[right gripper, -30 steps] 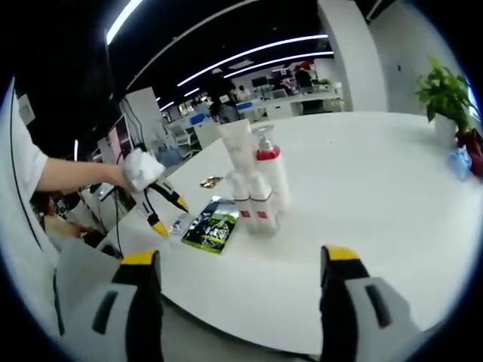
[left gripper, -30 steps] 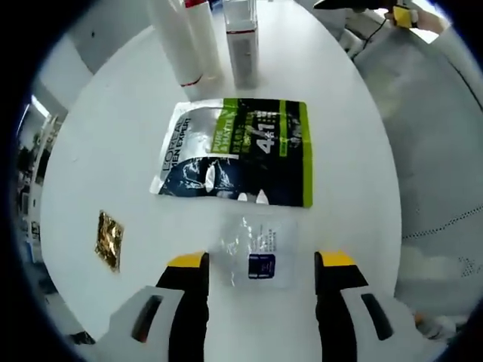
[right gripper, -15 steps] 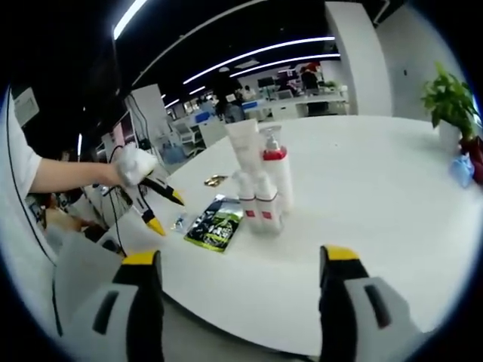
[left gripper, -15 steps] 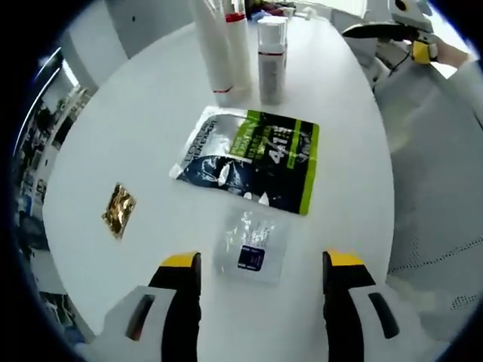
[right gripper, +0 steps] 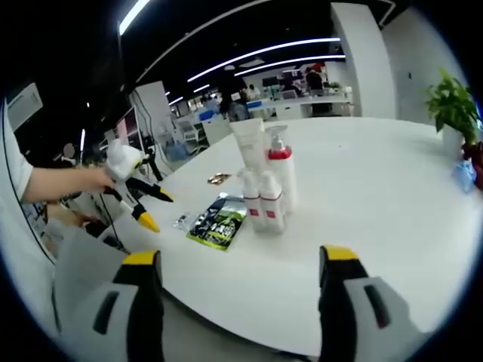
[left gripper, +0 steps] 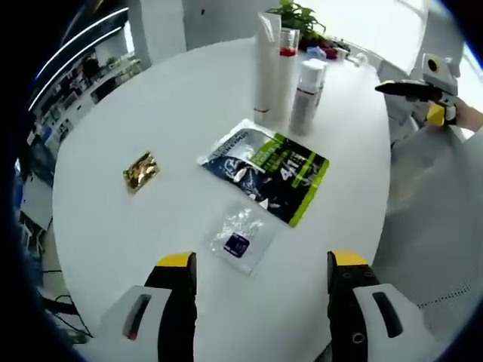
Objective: Arrange the skincare products in the storage area until every visible bottle or jar stands upright without overlapping.
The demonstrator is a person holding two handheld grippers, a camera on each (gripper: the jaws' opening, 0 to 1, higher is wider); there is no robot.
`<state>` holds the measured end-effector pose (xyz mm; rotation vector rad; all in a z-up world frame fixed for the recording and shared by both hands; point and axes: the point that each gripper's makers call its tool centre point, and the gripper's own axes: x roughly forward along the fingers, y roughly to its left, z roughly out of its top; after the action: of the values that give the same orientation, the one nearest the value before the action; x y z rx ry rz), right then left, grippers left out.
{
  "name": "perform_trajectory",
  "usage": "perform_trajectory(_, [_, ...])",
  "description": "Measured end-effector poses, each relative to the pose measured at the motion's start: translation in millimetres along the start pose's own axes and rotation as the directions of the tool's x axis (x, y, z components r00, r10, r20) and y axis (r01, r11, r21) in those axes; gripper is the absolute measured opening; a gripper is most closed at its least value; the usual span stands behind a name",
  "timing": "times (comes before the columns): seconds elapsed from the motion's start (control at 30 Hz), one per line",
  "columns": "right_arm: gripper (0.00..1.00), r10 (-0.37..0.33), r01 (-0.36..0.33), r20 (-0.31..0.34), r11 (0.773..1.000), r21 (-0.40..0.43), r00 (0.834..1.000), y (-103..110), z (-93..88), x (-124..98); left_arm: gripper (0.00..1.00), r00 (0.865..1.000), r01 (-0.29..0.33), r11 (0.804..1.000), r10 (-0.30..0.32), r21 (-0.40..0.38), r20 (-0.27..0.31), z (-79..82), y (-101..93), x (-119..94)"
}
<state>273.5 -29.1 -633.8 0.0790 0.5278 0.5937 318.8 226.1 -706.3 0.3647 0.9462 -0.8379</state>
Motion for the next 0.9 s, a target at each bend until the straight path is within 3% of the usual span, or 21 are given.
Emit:
perform_trajectory(0.13, [0.86,0.004,-0.004,-0.001,1.0,-0.003,1.0,1,-0.5,0,0.7,1.0,-0.012,0.999,0.013,-0.05,0.015,-6.5,-5.5,-5])
perform_trajectory(0.23, [0.86,0.005,-0.005,0.001,1.0,-0.004,1.0,1,-0.2,0,0.74,0.997,-0.015,0.994,0.023,-0.112,0.074,-3.5,-10.2,-9])
perform_trajectory(0.37, [0.86,0.01,-0.01,-0.001,1.0,-0.005,1.0,2,-0.6,0,0.8,0.993,-0.045,0.986,0.061,-0.16,0.1,-5.6,-11.6,-14])
perform_trajectory(0.53, [0.86,0.015,-0.015,-0.007,1.0,-0.004,1.0,3,-1.4,0,0.88,0.982,-0.061,0.966,0.103,-0.249,0.158,-4.3,-16.8,-20])
perform_trajectory(0.9, [0.86,0.018,-0.018,-0.006,1.0,-0.005,1.0,3,-1.5,0,0.97,0.959,-0.107,0.929,0.191,-0.355,0.209,-10.0,-24.2,-39])
